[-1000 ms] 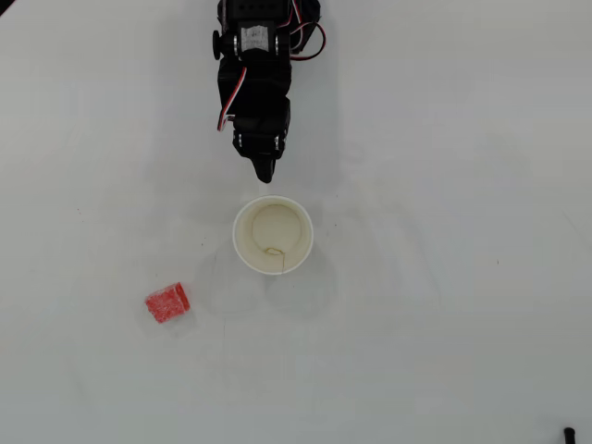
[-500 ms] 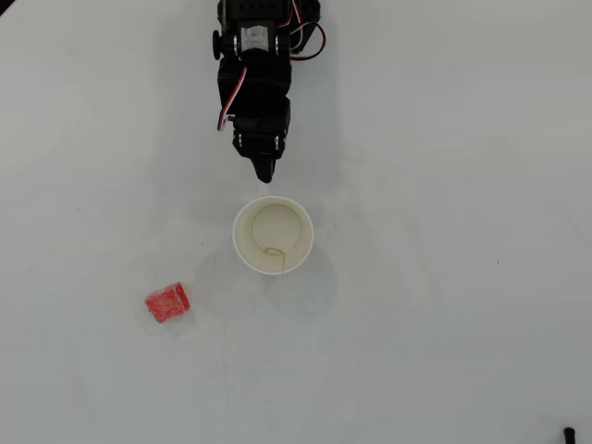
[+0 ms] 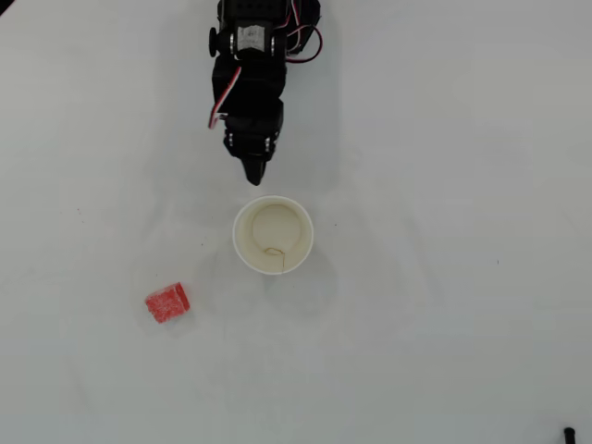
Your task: Grasp a red cube and put it in the cup.
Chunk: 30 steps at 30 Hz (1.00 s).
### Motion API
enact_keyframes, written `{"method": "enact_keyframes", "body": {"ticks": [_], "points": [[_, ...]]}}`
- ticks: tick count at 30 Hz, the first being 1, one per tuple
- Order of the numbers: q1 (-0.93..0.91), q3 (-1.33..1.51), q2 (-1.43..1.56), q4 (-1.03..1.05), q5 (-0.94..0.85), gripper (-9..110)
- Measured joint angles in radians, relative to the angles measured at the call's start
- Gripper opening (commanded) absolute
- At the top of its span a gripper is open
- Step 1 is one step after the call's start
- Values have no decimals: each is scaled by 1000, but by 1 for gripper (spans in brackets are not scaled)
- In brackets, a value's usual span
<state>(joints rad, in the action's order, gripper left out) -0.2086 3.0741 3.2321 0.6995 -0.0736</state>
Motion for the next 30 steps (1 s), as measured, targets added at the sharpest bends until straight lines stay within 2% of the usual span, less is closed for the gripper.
{"method": "enact_keyframes", "body": {"ticks": [2, 8, 16, 19, 23, 30], "points": [[-69, 0, 0, -17, -81, 1], [-222, 0, -11, -129, -479, 0], [-253, 0, -149, -442, -954, 0], [-247, -8, -241, -543, -1068, 0], [-245, -72, -416, -574, -1169, 0], [-224, -359, -796, -541, -1209, 1]]}}
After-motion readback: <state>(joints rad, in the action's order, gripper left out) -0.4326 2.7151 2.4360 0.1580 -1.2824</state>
